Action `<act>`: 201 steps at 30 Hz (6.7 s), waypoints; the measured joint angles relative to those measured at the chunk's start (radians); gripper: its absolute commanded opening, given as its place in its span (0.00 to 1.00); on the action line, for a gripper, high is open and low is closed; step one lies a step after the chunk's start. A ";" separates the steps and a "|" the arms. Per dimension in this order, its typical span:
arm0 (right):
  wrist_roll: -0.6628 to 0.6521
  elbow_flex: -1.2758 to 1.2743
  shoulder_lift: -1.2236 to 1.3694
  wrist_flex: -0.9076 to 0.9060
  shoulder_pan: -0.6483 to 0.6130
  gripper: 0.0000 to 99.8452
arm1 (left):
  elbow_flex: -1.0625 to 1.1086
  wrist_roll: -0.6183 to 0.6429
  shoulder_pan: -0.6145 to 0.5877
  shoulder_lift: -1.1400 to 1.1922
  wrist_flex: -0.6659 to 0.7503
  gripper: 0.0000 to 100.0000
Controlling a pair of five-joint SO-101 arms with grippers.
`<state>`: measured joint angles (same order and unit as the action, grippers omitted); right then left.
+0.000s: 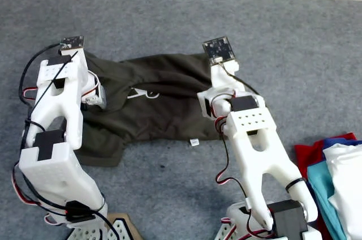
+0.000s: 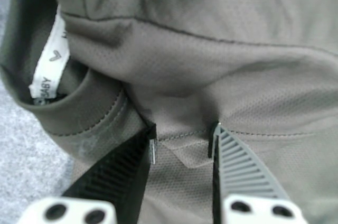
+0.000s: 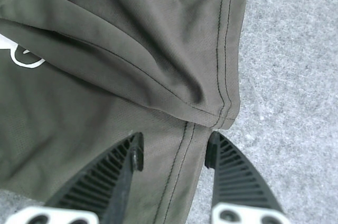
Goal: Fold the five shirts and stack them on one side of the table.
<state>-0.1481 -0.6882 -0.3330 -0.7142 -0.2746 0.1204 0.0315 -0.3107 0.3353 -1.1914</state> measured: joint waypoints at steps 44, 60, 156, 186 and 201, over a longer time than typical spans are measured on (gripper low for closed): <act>0.000 -0.028 0.000 0.000 0.000 0.20 | -0.612 0.000 0.146 0.189 -0.348 0.09; 0.000 -0.028 0.000 0.000 0.000 0.20 | -0.692 0.000 0.114 0.370 -0.347 0.05; 0.000 -0.031 0.000 0.000 -0.006 0.20 | -0.945 -0.002 0.163 0.373 -0.437 0.00; 0.000 -0.031 0.000 0.000 -0.006 0.20 | -1.103 -0.002 0.163 0.163 -0.569 0.00; 0.000 -0.031 0.000 0.000 -0.006 0.20 | -0.477 -0.002 0.149 -0.362 -0.572 0.01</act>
<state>-0.1481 -0.7188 -0.3330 -0.7142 -0.2808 -0.3567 0.0299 -0.1619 -0.0269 -1.7637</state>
